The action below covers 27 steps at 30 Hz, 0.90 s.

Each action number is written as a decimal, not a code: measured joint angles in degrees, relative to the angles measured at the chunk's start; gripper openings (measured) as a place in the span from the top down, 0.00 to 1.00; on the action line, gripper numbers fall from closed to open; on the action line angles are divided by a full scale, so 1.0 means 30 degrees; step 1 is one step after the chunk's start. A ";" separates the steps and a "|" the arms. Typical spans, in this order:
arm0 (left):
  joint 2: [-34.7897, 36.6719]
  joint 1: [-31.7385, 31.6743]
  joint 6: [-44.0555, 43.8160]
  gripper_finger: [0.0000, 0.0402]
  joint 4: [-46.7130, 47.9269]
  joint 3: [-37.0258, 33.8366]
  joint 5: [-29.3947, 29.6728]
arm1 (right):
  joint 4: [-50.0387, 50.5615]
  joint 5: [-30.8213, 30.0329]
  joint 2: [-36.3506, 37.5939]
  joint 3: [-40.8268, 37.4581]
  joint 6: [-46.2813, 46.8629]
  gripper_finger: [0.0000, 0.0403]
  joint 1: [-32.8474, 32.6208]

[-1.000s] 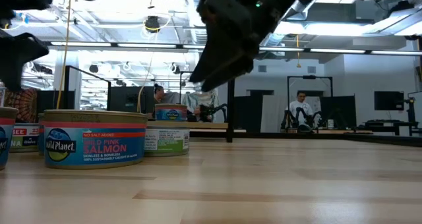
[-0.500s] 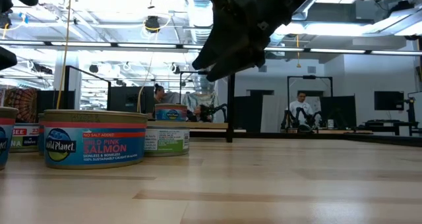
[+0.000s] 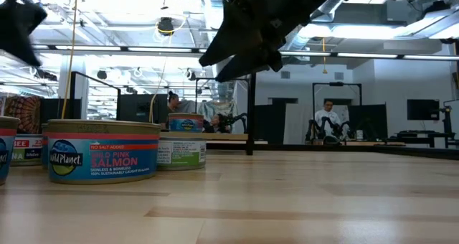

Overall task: Stack canned seafood by type on shelf
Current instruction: Put the green tuna can on the shelf

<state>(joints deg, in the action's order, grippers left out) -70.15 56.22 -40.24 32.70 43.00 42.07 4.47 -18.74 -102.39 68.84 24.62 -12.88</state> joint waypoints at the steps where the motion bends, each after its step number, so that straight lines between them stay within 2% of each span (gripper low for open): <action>1: -0.0020 0.0147 0.0238 0.28 -0.0357 0.0000 0.1000 | -0.0295 0.0248 0.0000 -0.0039 -0.0141 0.31 0.0118; 4: -0.0026 0.0503 0.1907 0.28 -0.2464 0.0000 0.3321 | -0.2667 0.0351 0.0015 -0.1181 -0.0105 0.31 0.0382; 7: -0.0022 0.0542 0.4121 0.28 -0.4610 0.0000 0.3567 | -0.4147 0.0380 -0.0036 -0.2464 0.0654 0.31 0.0561; 9: -0.0022 0.0584 0.4713 0.28 -0.4974 0.0000 0.3437 | -0.4521 0.0407 -0.0035 -0.2761 0.1404 0.31 0.0641; 14: -0.0039 0.0578 0.4861 0.28 -0.4184 0.0000 0.1985 | -0.3308 -0.0344 -0.0029 -0.2757 0.3206 0.31 0.0428; 18: -0.0037 0.0535 0.5669 0.28 -0.4478 0.0000 0.3426 | -0.2574 -0.2735 -0.0029 -0.2754 0.3415 0.31 -0.0472; 22: -0.0037 -0.0044 0.5540 0.28 -0.4340 0.0000 0.5125 | -0.2114 -0.2873 -0.0276 -0.2754 0.4513 0.31 -0.0967; 27: -0.0029 -0.1014 0.3735 0.28 -0.4356 0.0000 0.5226 | -0.2483 -0.3271 -0.0858 -0.2508 0.4664 0.31 -0.1292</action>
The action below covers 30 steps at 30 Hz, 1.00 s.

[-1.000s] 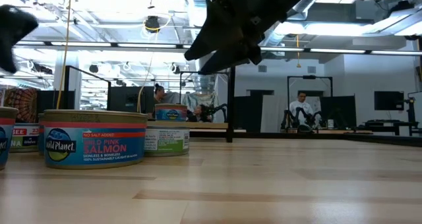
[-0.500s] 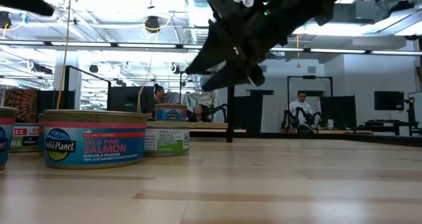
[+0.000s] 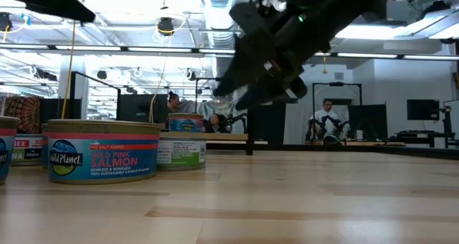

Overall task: Stack canned seafood by type on shelf
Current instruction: Put the green tuna can on the shelf

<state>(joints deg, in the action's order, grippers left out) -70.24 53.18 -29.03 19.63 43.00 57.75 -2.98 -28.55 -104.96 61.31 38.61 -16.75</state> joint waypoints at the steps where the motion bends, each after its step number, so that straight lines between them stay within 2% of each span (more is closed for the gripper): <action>1: -0.0033 -0.0093 0.0046 0.28 -0.0146 0.0000 -0.0366 | -0.0092 -0.0001 -0.0188 0.0118 -0.0007 0.31 -0.0070; 5: -0.0248 0.0126 0.2407 0.28 -0.2715 -0.0715 -0.1330 | -0.0143 0.0452 -0.2109 0.1151 -0.0198 0.31 -0.0121; 11: -0.0098 0.0398 0.6237 0.28 -1.0392 -0.3199 -0.4381 | -0.0012 0.0070 -0.3108 0.2314 -0.0507 0.32 -0.0186; 18: 0.1716 0.0281 0.6447 0.28 -1.2225 -0.5300 -0.6048 | 0.0776 -0.0022 -0.3243 0.2290 -0.0204 0.31 -0.0154; 23: 0.4094 0.0288 0.6298 0.28 -1.3352 -0.7211 -0.7226 | 0.1398 -0.0052 -0.3288 0.2291 -0.0151 0.32 -0.0127; 30: 0.6377 0.0274 0.5737 0.28 -1.3375 -0.8556 -0.6999 | 0.3175 -0.0208 -0.3266 0.2326 0.0718 0.32 -0.0012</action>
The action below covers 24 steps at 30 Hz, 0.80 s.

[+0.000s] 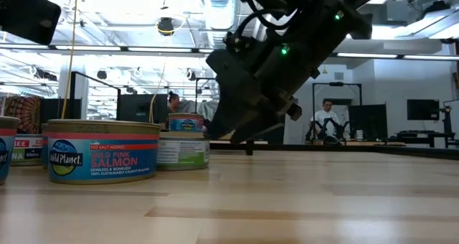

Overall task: Stack canned seafood by type on shelf
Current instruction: Put the green tuna can on the shelf

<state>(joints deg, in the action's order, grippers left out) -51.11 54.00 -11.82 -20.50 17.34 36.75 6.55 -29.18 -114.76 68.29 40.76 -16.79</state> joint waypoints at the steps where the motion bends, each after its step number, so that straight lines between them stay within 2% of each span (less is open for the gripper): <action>1: 0.0179 0.0003 -0.0081 0.28 0.0016 -0.0083 0.0007 | 0.0387 -0.0023 0.0003 0.0000 0.0187 0.32 0.0031; 13: 0.0435 0.0007 -0.0850 0.28 0.0206 -0.0158 0.0240 | 0.4610 -0.0302 0.0177 -0.0066 0.3372 0.32 0.0389; 15: 0.0435 0.0007 -0.0856 0.28 0.0213 -0.0158 0.0240 | 0.4176 -0.0389 0.0733 -0.0095 0.2934 0.32 0.0239; 20: 0.0435 0.0007 -0.0769 0.28 0.0258 -0.0158 0.0243 | 0.0171 -0.0506 0.1333 -0.0022 -0.0823 0.32 -0.0629; 24: 0.0435 0.0007 -0.0729 0.28 0.0317 -0.0158 0.0392 | 0.0035 -0.0788 0.1121 -0.0044 -0.1188 0.32 -0.1057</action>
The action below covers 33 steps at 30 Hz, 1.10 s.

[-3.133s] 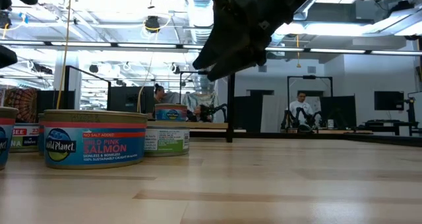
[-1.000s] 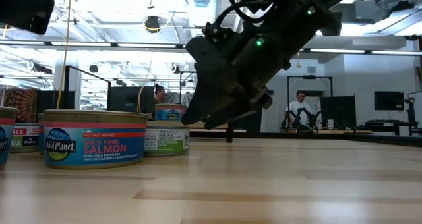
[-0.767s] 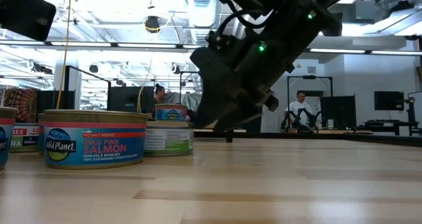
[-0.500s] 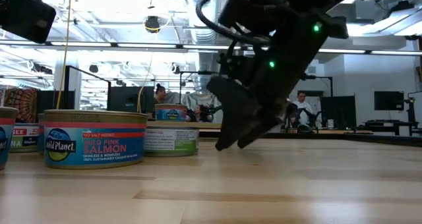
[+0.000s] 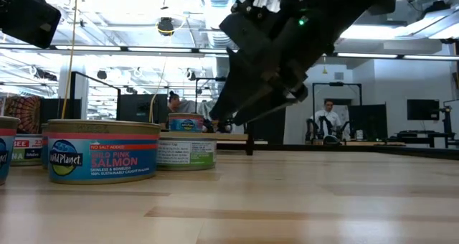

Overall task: Stack canned seafood by type on shelf
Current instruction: Put the green tuna can on the shelf

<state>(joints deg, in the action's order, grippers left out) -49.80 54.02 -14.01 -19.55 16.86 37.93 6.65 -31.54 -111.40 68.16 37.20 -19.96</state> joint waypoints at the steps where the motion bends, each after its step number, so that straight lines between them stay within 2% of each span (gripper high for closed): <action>1: 0.0000 0.0000 -0.0012 0.28 0.0009 0.0000 0.0017 | 0.0004 -0.0137 -0.0082 0.0000 -0.0011 0.32 0.0001; 9: 0.0000 0.0000 -0.0112 0.28 0.0014 0.0007 0.0161 | -0.1131 -0.0172 -0.0809 0.0000 -0.0069 0.32 0.0040; 20: -0.0002 -0.0007 -0.0268 0.28 0.0293 0.0036 0.0460 | -0.0969 -0.0156 -0.1094 0.0006 0.0135 0.32 0.0093; 33: -0.0007 -0.0007 -0.0715 0.28 0.0449 0.0036 0.0460 | 0.2093 -0.0403 -0.1271 0.0087 0.3879 0.32 0.0458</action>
<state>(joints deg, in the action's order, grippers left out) -49.82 54.00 -16.16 -18.20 16.97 39.31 12.93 -32.75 -115.21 68.42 48.84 -18.58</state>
